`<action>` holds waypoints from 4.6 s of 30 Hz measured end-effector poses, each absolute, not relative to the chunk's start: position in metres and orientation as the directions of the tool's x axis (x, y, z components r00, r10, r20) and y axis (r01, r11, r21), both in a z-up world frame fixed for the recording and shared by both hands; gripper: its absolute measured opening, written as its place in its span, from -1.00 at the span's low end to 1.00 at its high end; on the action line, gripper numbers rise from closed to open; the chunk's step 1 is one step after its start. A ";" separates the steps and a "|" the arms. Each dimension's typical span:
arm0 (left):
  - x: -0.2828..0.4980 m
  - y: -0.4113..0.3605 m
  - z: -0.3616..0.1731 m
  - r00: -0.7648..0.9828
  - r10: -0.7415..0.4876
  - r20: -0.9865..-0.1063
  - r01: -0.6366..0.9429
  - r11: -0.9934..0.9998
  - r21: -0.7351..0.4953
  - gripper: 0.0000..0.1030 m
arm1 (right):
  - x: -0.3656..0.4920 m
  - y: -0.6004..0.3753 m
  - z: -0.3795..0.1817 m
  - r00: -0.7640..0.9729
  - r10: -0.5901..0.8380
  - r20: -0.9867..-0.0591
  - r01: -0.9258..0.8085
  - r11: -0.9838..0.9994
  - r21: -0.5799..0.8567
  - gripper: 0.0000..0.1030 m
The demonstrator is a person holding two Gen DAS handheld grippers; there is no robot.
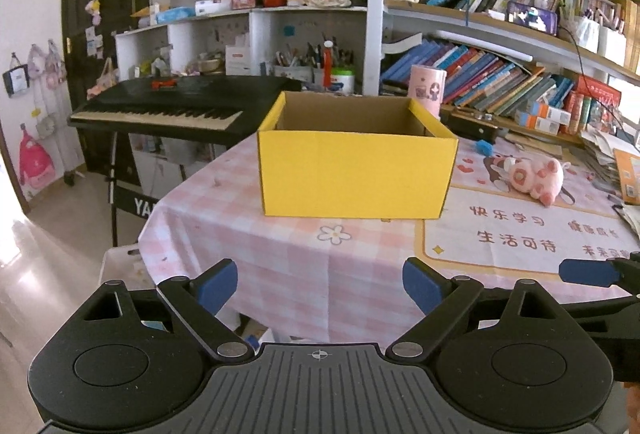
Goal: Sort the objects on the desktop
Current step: 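Withdraw both grippers from the box back over the table, then move the left gripper to the pink plush pig and close on it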
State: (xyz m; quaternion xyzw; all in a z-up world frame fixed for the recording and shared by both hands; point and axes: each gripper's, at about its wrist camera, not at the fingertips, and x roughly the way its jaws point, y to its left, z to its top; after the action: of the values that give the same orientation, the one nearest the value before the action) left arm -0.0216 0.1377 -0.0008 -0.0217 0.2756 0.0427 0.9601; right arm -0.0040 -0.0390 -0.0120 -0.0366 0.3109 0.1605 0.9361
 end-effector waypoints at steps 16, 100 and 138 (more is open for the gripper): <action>-0.006 0.112 -0.005 0.838 -0.031 -0.545 0.010 0.999 -0.042 0.88 | -0.008 -0.067 -0.012 0.774 0.176 -0.609 -0.220 0.976 0.003 0.56; 0.272 -0.194 -0.046 0.735 -0.144 -0.663 0.257 0.963 0.075 0.89 | 0.234 -0.365 -0.024 0.770 0.037 -0.637 0.022 0.996 0.084 0.57; 0.278 -0.190 -0.046 0.737 -0.158 -0.657 0.262 0.963 0.062 0.84 | 0.243 -0.363 -0.031 0.743 0.096 -0.662 -0.032 0.994 0.108 0.58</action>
State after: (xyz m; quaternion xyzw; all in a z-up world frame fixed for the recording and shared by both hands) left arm 0.2775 -0.1896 -0.0463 0.0755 0.3443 -0.1131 0.9290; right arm 0.2429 -0.3632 -0.0315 0.0448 0.3567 0.0345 0.9325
